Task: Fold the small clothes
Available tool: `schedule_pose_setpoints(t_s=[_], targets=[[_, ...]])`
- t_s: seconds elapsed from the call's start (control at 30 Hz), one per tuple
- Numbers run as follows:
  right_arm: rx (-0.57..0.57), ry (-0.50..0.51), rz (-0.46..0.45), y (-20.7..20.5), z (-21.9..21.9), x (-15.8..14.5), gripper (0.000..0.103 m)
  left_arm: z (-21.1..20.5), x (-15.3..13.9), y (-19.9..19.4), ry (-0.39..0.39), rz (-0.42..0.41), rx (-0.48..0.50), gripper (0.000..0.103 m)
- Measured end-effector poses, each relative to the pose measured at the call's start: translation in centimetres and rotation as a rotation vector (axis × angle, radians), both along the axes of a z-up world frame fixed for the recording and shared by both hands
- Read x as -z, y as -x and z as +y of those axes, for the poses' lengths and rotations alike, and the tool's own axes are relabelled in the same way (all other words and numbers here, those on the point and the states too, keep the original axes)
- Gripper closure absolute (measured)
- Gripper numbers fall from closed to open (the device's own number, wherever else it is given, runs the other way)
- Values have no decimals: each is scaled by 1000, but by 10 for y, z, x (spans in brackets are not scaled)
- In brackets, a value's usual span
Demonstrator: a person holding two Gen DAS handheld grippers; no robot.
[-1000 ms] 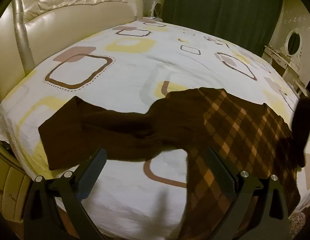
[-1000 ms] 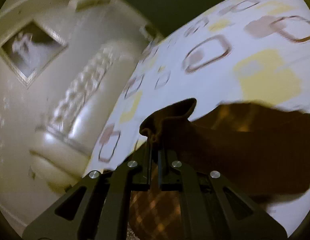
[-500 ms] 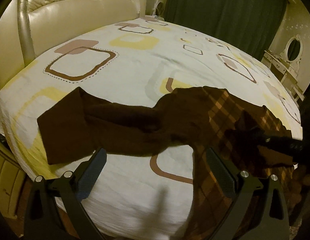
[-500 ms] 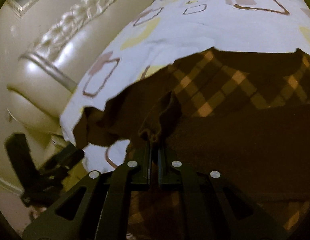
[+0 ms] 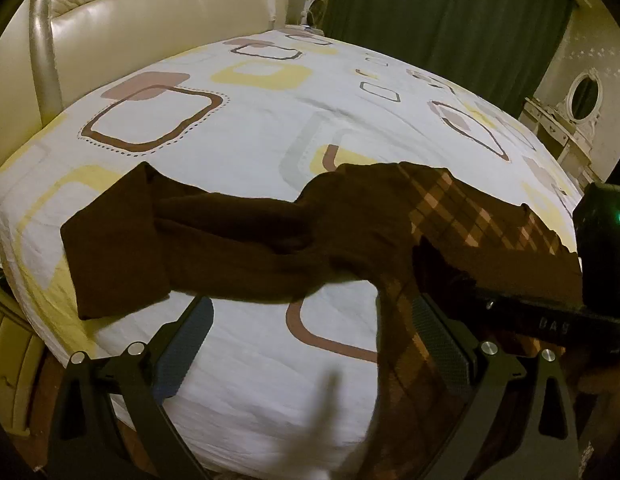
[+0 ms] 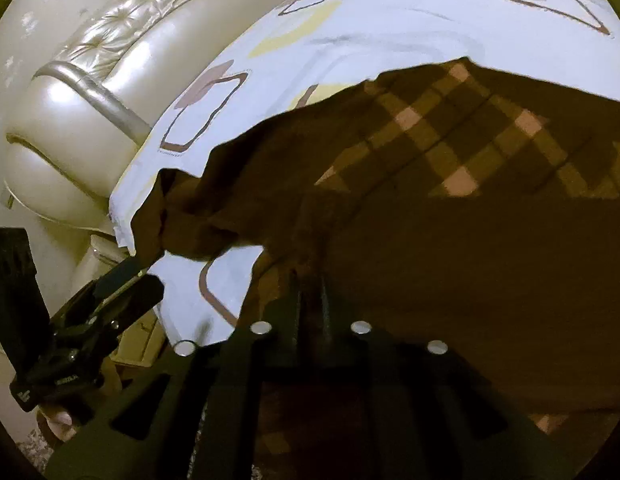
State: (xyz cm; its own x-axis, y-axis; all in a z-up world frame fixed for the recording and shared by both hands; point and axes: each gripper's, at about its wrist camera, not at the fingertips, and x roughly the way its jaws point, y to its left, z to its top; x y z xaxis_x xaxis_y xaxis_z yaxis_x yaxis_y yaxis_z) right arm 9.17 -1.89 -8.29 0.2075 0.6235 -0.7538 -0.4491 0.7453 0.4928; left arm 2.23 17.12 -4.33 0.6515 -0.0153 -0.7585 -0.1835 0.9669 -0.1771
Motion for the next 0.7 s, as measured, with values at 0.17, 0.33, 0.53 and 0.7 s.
schedule_pose_setpoints(t_s=[0.17, 0.33, 0.53, 0.7], targets=[[-37, -69, 49, 6, 4, 6, 66, -1, 0, -1, 6, -2, -6, 4], [-95, -184, 88, 13, -9, 1, 57, -10, -4, -7, 22, -10, 11, 4], [74, -244, -15, 18, -110, -31, 54, -42, -6, -21, 40, -24, 86, 4], [458, -163, -131, 23, -255, -42, 54, -76, -1, -37, 33, -19, 156, 4]])
